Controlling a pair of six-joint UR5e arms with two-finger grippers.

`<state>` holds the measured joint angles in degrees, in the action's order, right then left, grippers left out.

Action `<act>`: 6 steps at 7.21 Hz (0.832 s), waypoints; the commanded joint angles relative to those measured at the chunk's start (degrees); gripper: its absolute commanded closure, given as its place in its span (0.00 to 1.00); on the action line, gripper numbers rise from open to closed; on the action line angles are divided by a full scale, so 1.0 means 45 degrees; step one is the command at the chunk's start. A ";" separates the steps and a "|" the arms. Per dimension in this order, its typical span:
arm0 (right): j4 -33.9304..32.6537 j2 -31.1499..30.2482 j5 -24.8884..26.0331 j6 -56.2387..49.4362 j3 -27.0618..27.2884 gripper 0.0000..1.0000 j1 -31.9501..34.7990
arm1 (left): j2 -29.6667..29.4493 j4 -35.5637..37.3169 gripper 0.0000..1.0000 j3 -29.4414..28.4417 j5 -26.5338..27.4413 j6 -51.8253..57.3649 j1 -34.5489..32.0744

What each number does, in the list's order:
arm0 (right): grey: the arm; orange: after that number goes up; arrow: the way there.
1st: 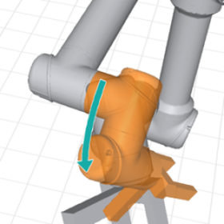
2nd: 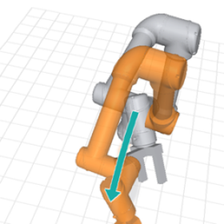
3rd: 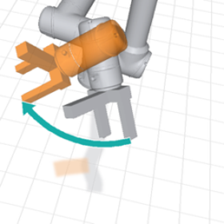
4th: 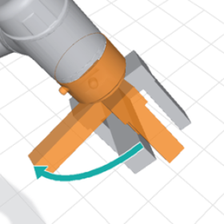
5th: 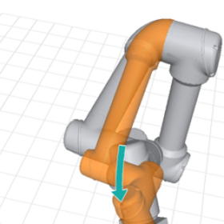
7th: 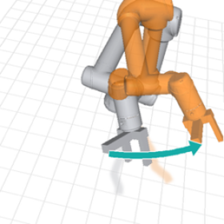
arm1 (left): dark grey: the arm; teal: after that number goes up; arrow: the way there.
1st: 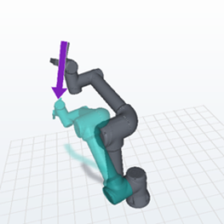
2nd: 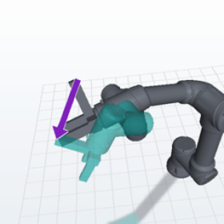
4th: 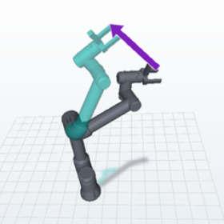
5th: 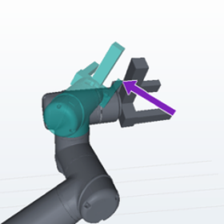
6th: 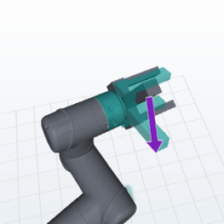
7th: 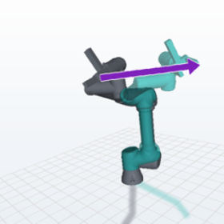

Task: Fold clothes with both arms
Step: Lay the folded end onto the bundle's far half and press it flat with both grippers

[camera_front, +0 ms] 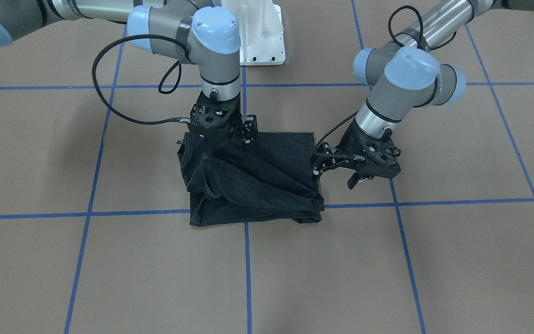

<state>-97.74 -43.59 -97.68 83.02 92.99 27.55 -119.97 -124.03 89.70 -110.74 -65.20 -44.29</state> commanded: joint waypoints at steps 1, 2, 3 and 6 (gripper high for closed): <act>-0.0233 0.0387 0.0554 -0.0011 -0.0756 1.00 -0.0517 | 0.0020 -0.0015 0.00 0.0009 -0.0001 -0.0003 -0.0001; -0.0155 0.1009 0.0787 -0.0031 -0.1711 1.00 -0.0517 | 0.0117 0.0004 0.00 0.0144 -0.0001 -0.0003 -0.0001; -0.0116 0.1383 0.0886 -0.0128 -0.2281 1.00 -0.0498 | 0.0253 -0.0015 0.00 0.0281 -0.0021 -0.0003 -0.0001; 0.0891 0.1387 0.1510 -0.0245 -0.3413 1.00 0.0027 | 0.0333 0.0004 0.00 0.0457 -0.0060 -0.0003 -0.0001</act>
<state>-97.05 -37.46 -91.96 82.09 80.62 26.40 -118.55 -124.02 91.50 -110.87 -65.22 -44.30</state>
